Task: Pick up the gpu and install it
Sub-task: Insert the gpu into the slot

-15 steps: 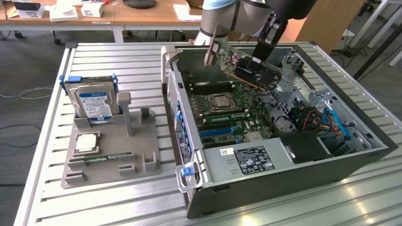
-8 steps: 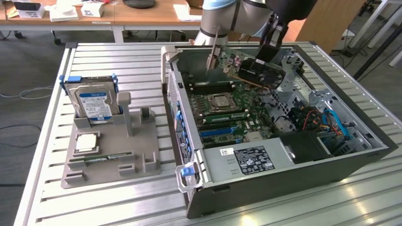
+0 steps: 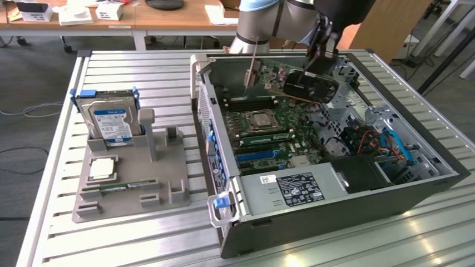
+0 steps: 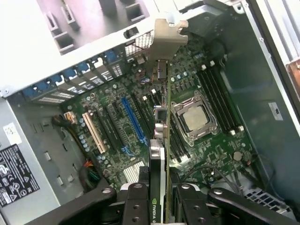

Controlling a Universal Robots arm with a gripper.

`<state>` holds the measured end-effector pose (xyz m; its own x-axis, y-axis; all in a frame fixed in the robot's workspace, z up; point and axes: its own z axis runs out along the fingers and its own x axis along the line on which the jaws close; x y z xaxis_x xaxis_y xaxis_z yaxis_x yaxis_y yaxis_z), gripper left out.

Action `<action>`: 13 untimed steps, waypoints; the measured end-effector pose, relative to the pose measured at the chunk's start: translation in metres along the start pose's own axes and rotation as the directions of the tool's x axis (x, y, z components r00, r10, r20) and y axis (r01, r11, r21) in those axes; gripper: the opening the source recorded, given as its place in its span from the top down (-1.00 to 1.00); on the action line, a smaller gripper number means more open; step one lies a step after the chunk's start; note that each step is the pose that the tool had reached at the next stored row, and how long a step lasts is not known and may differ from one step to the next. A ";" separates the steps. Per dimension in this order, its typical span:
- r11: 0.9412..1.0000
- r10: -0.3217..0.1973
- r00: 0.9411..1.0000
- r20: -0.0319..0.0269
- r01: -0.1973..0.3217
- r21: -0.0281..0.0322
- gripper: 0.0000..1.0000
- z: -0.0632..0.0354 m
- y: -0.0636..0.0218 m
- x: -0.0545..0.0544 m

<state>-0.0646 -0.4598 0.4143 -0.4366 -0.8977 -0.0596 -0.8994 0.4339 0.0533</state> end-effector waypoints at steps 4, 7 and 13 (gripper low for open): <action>0.997 -0.073 0.997 -0.003 0.073 -0.003 0.46 0.0007 -0.0001 0.000; 0.992 -0.128 0.992 -0.005 0.128 -0.006 0.46 0.0013 -0.0001 0.000; 0.972 -0.234 0.972 -0.009 0.234 -0.011 0.46 0.0024 -0.0002 0.000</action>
<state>-0.0646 -0.4598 0.4118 -0.2137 -0.9750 -0.0611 -0.9763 0.2110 0.0489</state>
